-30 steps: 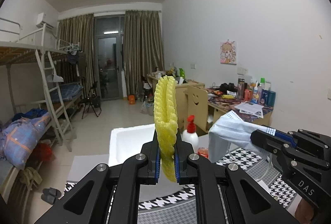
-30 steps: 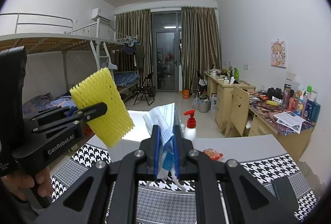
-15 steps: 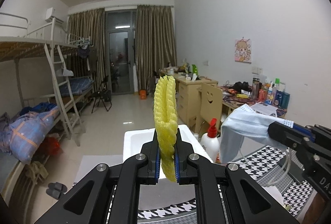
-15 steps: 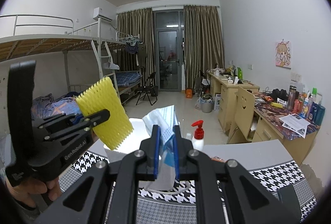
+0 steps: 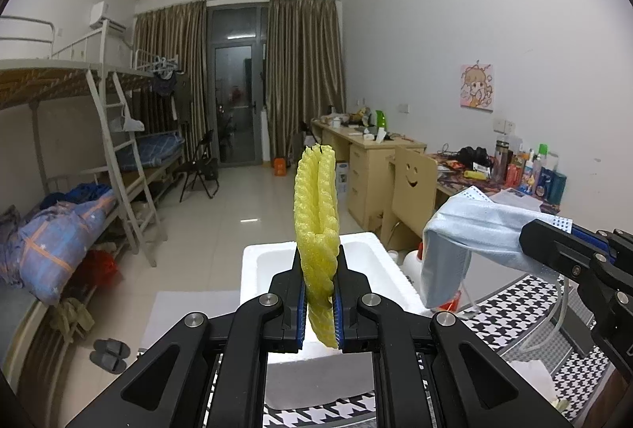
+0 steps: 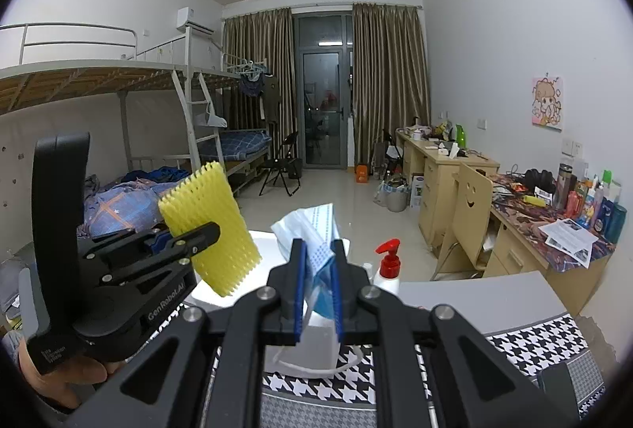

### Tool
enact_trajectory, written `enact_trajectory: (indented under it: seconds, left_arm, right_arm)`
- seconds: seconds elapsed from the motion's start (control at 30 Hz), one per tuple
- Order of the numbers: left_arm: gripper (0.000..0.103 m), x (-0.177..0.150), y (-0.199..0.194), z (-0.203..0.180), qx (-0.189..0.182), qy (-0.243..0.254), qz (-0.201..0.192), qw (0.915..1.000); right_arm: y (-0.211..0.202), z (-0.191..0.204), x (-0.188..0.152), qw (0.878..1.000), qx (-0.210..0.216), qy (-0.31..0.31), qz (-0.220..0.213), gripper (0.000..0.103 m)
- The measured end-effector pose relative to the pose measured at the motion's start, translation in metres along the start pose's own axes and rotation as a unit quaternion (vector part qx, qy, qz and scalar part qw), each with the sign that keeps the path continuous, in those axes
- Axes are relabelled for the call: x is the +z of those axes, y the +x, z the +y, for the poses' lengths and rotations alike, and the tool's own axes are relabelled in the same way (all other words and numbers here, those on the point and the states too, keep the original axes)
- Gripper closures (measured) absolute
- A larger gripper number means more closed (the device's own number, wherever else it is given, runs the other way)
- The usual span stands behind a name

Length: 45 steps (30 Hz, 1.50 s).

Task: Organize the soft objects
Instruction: 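Lift the yellow net and blue mask and carry both toward the white foam box, then open the left gripper to drop the yellow net into the foam box, then lower the blue mask into the foam box and open the right gripper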

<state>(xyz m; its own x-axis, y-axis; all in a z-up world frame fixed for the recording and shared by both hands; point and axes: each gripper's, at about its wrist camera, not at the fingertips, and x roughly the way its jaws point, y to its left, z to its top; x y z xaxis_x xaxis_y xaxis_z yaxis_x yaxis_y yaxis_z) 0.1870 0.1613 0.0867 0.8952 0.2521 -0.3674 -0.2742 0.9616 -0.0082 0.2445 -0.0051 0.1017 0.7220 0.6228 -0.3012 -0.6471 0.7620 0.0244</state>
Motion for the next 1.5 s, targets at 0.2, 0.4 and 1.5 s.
enact_trajectory:
  seconds: [0.2, 0.4, 1.5]
  left_arm:
    - [0.092, 0.003, 0.015, 0.0, -0.002, -0.001, 0.012, 0.9999]
    - [0.092, 0.002, 0.036, 0.007, -0.002, -0.007, 0.032, 0.9995]
    - [0.001, -0.014, 0.039, 0.05, 0.066, -0.02, 0.026, 0.9972]
  right_arm:
    - [0.008, 0.004, 0.0, 1.0, 0.005, -0.003, 0.009, 0.088]
    - [0.017, 0.005, 0.004, 1.0, 0.002, -0.008, 0.011, 0.088]
    - [0.058, 0.019, 0.015, 0.999, 0.014, -0.003, 0.039, 0.088]
